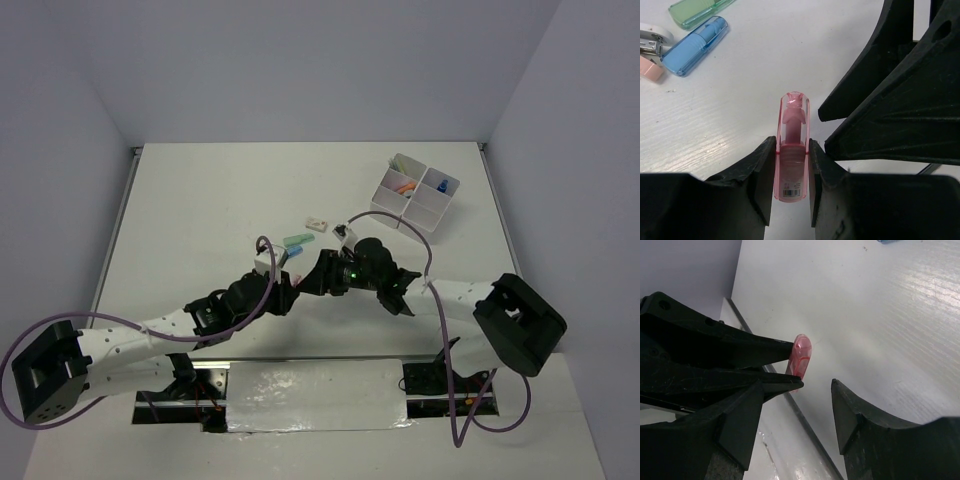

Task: Sort the stationery into containers
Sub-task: Place the stationery in the storage box.

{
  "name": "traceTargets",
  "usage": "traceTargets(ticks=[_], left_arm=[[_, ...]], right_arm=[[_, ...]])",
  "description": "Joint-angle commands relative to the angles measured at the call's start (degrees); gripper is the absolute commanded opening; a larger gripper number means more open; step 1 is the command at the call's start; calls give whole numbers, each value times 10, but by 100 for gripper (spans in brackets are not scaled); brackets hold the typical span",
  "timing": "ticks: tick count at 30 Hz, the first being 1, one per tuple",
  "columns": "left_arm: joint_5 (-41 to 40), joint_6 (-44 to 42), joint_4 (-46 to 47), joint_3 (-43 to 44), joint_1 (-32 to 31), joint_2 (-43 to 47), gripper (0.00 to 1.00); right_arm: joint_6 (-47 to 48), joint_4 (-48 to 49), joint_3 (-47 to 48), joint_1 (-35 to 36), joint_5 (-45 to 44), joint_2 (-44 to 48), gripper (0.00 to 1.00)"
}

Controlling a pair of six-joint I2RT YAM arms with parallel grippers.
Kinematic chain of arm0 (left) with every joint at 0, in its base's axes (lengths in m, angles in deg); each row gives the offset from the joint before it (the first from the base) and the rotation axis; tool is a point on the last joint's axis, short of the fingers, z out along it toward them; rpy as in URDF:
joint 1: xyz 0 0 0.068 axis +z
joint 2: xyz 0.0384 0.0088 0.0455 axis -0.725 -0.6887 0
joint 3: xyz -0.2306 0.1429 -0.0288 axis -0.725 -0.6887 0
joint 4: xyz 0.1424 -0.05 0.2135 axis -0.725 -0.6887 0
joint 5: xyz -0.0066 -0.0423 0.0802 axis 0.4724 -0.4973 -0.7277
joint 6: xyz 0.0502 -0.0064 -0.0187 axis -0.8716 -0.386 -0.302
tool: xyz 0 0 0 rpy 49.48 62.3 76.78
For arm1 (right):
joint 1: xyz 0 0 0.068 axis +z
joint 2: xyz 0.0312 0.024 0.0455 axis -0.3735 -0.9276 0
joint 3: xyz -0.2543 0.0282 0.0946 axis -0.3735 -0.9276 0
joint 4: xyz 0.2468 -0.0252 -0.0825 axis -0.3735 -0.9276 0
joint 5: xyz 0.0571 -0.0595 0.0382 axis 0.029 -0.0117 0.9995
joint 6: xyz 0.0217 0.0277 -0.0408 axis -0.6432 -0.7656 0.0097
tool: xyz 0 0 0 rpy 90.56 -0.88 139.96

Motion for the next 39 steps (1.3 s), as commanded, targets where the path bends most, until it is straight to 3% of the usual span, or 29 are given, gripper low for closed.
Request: traceTargets(ticks=[1,7,11,22,24,27,29,31,33,35,37,38,39], left_arm=[[20,1,47,21,-14,3,0],[-7,15,30,26,-15,9,0],[-4,12,25,28,-16,14,0],[31,1,71,16,-16,17,0],[30,0,74,16,-16,18,0],[16,-3,72,18,-17,18,0],[1,-6,72,16,-17,23,3],[-19,-1,68,14,-17,30,7],[-28,-5,65,12,-17,38,14],[-26,-6,62,16,-18,38,35],[-20,-3,52,23,-17,36,64],[-20,0,45,30,-17,33,89],[-27,7,21,35,-17,33,97]], right_arm=[[9,13,27,11,-27,27,64],[16,-55,23,11,-119,79,73],[-6,-40,-2,11,-179,110,74],[-12,-14,50,29,-137,28,70],[-11,-20,60,43,-137,15,65],[-9,-19,67,57,-128,6,47],[-17,-18,64,63,-131,8,13],[-23,-6,53,64,-117,14,8],[-22,-4,54,64,-109,13,4],[-9,-10,65,62,-109,9,1],[5,-41,77,55,-123,18,0],[29,-54,81,49,-153,26,0],[43,-90,85,31,-177,36,0]])
